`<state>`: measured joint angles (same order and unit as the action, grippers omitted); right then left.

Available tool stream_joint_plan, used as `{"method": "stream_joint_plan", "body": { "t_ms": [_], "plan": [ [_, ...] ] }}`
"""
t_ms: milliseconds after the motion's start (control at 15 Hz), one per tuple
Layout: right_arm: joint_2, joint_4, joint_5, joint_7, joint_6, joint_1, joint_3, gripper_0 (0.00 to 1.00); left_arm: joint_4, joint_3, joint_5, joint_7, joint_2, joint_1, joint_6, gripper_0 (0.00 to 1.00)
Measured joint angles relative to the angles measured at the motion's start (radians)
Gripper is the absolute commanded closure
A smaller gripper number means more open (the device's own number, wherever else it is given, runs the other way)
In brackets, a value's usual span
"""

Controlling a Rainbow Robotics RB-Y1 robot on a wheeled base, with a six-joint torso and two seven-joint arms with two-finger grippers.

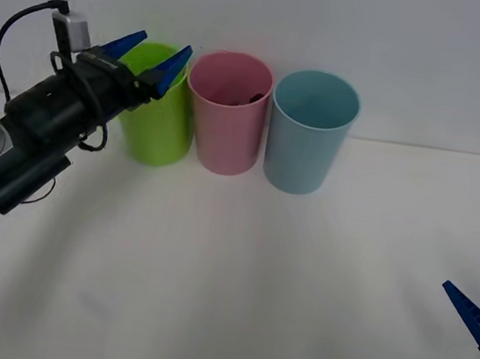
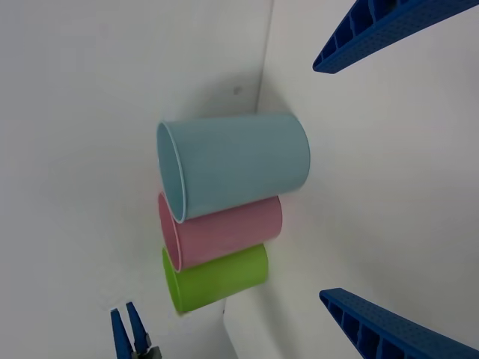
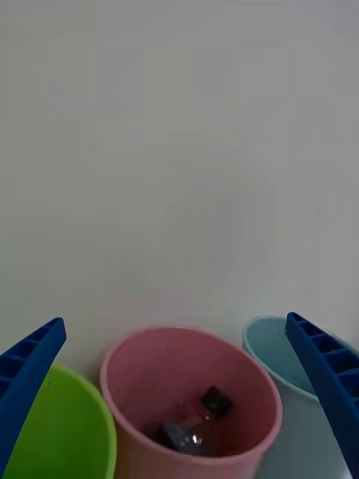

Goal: Grasp the object on the table and drop it into the matching bin: aluminum can to the light blue bin, PET bottle to the pink bin.

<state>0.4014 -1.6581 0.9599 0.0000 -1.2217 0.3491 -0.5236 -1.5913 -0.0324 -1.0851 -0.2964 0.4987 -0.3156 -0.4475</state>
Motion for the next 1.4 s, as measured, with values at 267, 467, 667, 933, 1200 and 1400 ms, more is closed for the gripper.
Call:
{"method": "stream_joint_plan", "body": {
  "t_ms": [267,467,667,933,1200,1400],
  "plan": [
    [0.0,0.0,0.0,0.0,0.0,0.0,0.0,0.0,-0.047,0.13,0.043,0.021,0.054,0.15,-0.168,0.0],
    [0.0,0.0,0.0,0.0,0.0,0.0,0.0,0.0,-0.049,0.238,0.04,0.044,0.059,0.245,-0.331,0.0],
    [0.0,0.0,0.0,0.0,0.0,0.0,0.0,0.0,-0.049,0.324,0.033,0.071,0.059,0.331,-0.461,0.0],
    [0.0,0.0,0.0,0.0,0.0,0.0,0.0,0.0,-0.049,0.445,-0.012,0.1,0.06,0.413,-0.634,0.0],
    [0.0,0.0,0.0,0.0,0.0,0.0,0.0,0.0,-0.048,0.543,-0.049,0.155,0.059,0.484,-0.757,0.0],
    [0.0,0.0,0.0,0.0,0.0,0.0,0.0,0.0,-0.049,0.594,-0.049,0.171,0.062,0.546,-0.804,0.0]
  ]
}}
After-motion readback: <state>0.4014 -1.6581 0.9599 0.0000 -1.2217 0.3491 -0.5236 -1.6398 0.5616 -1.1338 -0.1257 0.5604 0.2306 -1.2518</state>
